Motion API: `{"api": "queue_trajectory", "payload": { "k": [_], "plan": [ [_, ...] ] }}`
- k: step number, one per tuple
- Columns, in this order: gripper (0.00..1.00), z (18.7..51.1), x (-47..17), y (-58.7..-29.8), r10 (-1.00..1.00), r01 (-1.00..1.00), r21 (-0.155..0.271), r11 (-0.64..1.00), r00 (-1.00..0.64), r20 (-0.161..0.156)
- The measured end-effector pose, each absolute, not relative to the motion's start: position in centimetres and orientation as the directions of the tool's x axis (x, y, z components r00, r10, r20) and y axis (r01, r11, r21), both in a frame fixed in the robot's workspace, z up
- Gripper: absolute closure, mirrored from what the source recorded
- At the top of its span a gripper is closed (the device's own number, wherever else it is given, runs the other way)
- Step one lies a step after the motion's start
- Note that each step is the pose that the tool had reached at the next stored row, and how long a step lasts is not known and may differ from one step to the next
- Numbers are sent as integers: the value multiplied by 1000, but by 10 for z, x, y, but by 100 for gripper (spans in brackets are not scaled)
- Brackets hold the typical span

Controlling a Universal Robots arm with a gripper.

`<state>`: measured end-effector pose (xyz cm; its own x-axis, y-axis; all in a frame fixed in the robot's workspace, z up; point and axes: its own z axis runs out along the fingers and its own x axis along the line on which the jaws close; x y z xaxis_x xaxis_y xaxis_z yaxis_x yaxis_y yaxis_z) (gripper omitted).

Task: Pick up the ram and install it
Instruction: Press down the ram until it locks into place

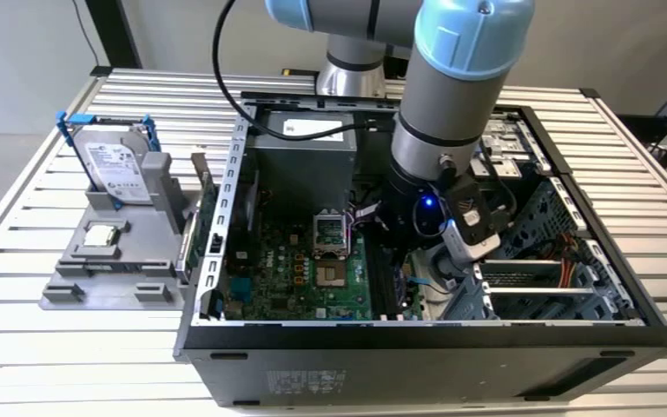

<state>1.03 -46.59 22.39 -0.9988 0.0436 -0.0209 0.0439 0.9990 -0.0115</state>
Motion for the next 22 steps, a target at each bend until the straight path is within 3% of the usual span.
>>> {"api": "queue_trajectory", "payload": {
  "k": [22],
  "plan": [
    [100, 217, 14, -467, 23, 23, -13, 1000, -1000, -10]
  ]
}}
